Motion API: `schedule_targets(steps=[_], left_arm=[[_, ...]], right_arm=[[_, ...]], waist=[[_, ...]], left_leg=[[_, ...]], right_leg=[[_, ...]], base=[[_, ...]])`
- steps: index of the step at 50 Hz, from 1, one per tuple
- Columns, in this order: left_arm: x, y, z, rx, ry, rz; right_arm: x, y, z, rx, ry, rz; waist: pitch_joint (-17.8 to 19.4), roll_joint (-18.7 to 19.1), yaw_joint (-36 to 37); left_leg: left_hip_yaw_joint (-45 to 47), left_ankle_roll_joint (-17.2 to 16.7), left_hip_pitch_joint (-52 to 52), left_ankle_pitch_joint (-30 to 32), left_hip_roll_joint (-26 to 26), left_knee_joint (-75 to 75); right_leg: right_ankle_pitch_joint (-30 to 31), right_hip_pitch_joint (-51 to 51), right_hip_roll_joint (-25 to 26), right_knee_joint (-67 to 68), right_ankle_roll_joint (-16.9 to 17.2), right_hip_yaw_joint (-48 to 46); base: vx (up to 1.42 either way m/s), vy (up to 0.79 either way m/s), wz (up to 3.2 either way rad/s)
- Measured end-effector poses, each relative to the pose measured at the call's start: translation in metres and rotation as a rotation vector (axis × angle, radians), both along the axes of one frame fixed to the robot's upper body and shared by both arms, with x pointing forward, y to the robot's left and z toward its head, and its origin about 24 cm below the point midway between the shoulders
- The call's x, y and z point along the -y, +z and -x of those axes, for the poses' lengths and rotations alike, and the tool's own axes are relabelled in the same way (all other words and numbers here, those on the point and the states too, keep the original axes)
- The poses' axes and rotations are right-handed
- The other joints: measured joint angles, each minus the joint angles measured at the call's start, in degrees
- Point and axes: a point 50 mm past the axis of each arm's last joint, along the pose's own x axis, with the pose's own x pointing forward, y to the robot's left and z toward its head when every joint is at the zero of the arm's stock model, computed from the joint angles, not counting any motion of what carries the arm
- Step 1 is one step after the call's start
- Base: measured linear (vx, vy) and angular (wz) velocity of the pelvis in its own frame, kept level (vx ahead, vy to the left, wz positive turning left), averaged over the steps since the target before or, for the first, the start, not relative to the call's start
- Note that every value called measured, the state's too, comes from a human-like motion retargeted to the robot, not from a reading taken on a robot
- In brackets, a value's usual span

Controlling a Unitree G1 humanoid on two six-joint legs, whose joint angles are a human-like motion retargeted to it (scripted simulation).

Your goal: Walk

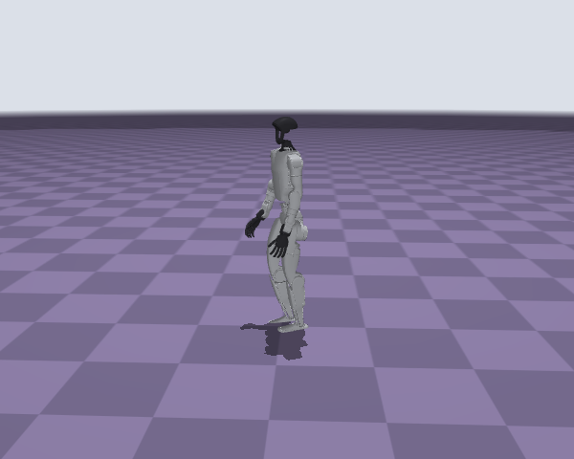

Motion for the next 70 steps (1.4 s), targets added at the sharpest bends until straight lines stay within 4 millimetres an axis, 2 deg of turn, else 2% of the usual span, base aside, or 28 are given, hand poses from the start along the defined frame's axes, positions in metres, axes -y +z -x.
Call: schedule_targets(steps=[15,23,25,27,28,30,36,41,45,50,55,59,65,70], left_arm=[[-0.002,0.023,-0.05,0.213,-0.041,-0.143],[-0.007,0.029,-0.058,0.269,0.003,-0.204],[-0.018,0.038,-0.076,0.3,0.027,-0.219],[-0.013,0.032,-0.062,0.285,0.041,-0.21],[-0.019,0.037,-0.071,0.303,0.055,-0.215],[-0.023,0.04,-0.076,0.317,0.078,-0.212],[-0.029,0.039,-0.069,0.32,0.119,-0.188],[-0.033,0.036,-0.06,0.293,0.135,-0.171],[-0.036,0.032,-0.051,0.254,0.148,-0.163],[-0.038,0.025,-0.039,0.185,0.151,-0.151],[-0.037,0.016,-0.023,0.102,0.141,-0.121],[-0.033,0.01,-0.012,0.049,0.12,-0.096],[-0.029,0.006,-0.001,-0.002,0.088,-0.068],[-0.026,0.002,0.01,-0.04,0.069,-0.048]], right_arm=[[0.006,0.014,-0.019,0.16,-0.006,0.126],[0.006,0.015,-0.017,0.18,-0.048,0.153],[0.011,0.02,-0.032,0.201,-0.054,0.15],[0.008,0.014,-0.017,0.171,-0.063,0.149],[0.011,0.017,-0.025,0.182,-0.064,0.147],[0.013,0.017,-0.028,0.183,-0.071,0.141],[0.015,0.013,-0.018,0.149,-0.073,0.117],[0.013,0.009,-0.01,0.11,-0.072,0.072],[0.011,0.005,-0.003,0.075,-0.081,0.041],[0.01,0.002,0.003,0.03,-0.102,0.002],[0.01,-0.002,0.009,-0.02,-0.125,-0.051],[0.011,-0.005,0.015,-0.06,-0.127,-0.088],[0.013,-0.008,0.025,-0.108,-0.118,-0.112],[0.015,-0.009,0.03,-0.132,-0.102,-0.118]], waist=[[0.2,-1.2,0.7],[0.2,-1.5,1.4],[2.9,-0.7,2.0],[1.9,-0.8,2.5],[3.1,-0.6,2.7],[4.6,-0.2,3.4],[5.8,0.9,5.4],[6.2,0.7,6.3],[6.1,-0.6,6.2],[6.3,-2.1,5.7],[6.3,-3.3,4.3],[5.3,-3.7,2.9],[3.9,-3.5,2.0],[2.9,-3.6,2.1]], left_leg=[[1.5,-0.8,-10.8,4.5,0.1,-3.1],[1.7,-1.2,-16.0,1.8,0.9,3.8],[1.2,-1.5,-14.1,0.9,2.2,4.4],[1.4,-1.8,-16.9,-1.6,2.5,10.7],[1.2,-2.1,-16.2,-2.0,3.1,11.4],[1.2,-2.6,-16.4,-3.4,4.1,15.8],[2.2,-3.5,-24.3,-9.4,9.6,44.6],[0.9,-1.7,-30.2,-13.0,11.8,66.0],[0.1,0.3,-32.5,-15.5,11.2,72.2],[0.6,1.9,-31.2,-16.7,10.3,61.7],[1.5,2.3,-25.9,-15.4,7.5,38.4],[1.5,1.8,-22.5,-12.1,4.9,21.0],[1.2,1.3,-19.2,-7.4,3.2,8.3],[1.6,1.0,-17.4,-4.1,2.4,6.4]], right_leg=[[1.4,-12.9,-1.3,2.0,0.5,-2.3],[1.4,-14.8,-1.1,2.1,0.2,-3.1],[2.6,-10.9,0.6,-1.7,-0.1,-3.3],[1.9,-11.4,0.5,-0.1,-0.3,-3.3],[2.4,-9.5,1.4,-2.0,-0.4,-3.3],[3.0,-6.8,2.4,-3.9,-0.7,-3.4],[2.4,-2.6,6.1,-3.9,-1.9,-3.1],[1.2,-0.5,8.2,-2.2,-2.7,-0.6],[0.3,0.3,8.2,-0.9,-2.6,1.3],[0.7,2.5,7.8,-2.1,-1.5,2.9],[0.8,5.0,5.9,-1.8,-0.3,3.8],[-0.7,5.5,4.4,-0.2,-0.2,4.3],[-3.2,6.0,3.2,1.9,-0.9,4.8],[-4.8,6.9,2.0,3.5,-1.1,5.0]], base=[[-0.02,-0.01,0.06],[0.0,-0.02,0.03],[0.03,-0.06,-0.08],[0.02,-0.06,0.01],[0.03,-0.07,-0.04],[0.03,-0.07,-0.07],[0.01,-0.06,-0.07],[0.0,0.0,0.0],[0.04,-0.01,0.21],[0.05,0.01,0.32],[0.05,0.01,0.48],[0.02,0.0,0.55],[0.03,0.0,0.41],[0.04,0.0,0.31]])
